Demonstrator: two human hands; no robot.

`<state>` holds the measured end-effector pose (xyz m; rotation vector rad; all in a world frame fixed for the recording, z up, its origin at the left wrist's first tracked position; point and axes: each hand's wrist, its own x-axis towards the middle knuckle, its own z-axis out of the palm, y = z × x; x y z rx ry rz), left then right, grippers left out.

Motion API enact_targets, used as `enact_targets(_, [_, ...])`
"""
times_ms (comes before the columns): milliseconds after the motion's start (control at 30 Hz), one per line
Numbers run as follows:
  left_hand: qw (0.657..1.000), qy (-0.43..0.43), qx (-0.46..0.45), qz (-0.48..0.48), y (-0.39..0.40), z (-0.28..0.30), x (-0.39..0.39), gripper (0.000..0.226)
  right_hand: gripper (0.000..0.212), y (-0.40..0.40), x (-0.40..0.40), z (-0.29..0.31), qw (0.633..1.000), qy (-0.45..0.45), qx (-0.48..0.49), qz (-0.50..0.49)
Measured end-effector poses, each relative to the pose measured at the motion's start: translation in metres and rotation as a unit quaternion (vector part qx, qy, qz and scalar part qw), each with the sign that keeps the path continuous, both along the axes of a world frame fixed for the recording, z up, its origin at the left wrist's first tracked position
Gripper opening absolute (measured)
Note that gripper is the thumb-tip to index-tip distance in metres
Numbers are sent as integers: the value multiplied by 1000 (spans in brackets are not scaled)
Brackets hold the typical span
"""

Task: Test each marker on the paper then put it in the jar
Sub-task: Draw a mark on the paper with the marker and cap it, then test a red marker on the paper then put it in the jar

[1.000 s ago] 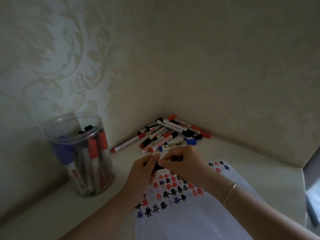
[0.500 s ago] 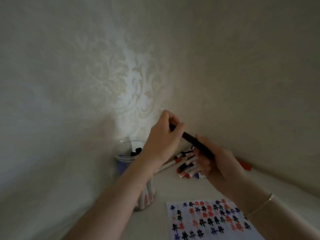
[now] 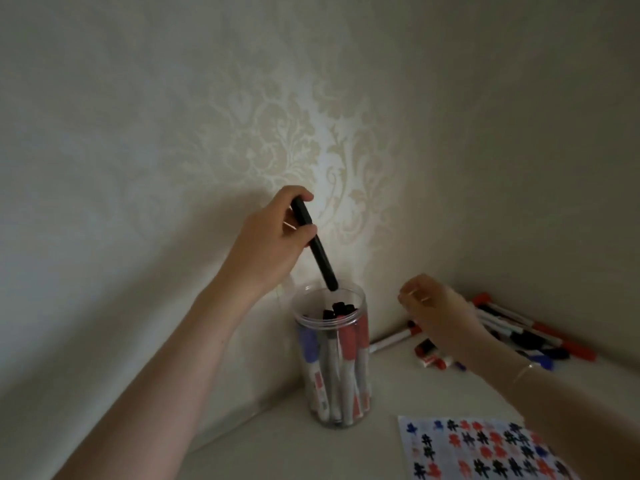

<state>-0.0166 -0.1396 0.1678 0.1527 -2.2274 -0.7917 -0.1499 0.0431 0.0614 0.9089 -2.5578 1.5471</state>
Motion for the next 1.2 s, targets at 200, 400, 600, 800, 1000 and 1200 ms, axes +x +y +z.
enact_targets(200, [962,-233,-135,32,1,-9,-6,18,43,-3,-41,-67,883,191,428,18])
enact_targets(400, [910,-360,-204,19,10,-31,-24,12,51,-24,-37,-83,831,327,447,58])
enact_targets(600, [839,-483,-250,11,11,-30,-39,24,42,-48,-33,-89,820,355,446,50])
enact_targets(800, [753,-604,-261,14,15,-25,-54,31,36,-63,-33,-88,827,348,438,56])
enact_targets(1000, [826,-535,-178,12,12,-4,-52,33,31,-49,-49,-63,895,317,307,65])
enact_targets(1200, [975,-188,-99,-69,55,5,-39,27,4,-7,-35,23,943,-18,-329,-46])
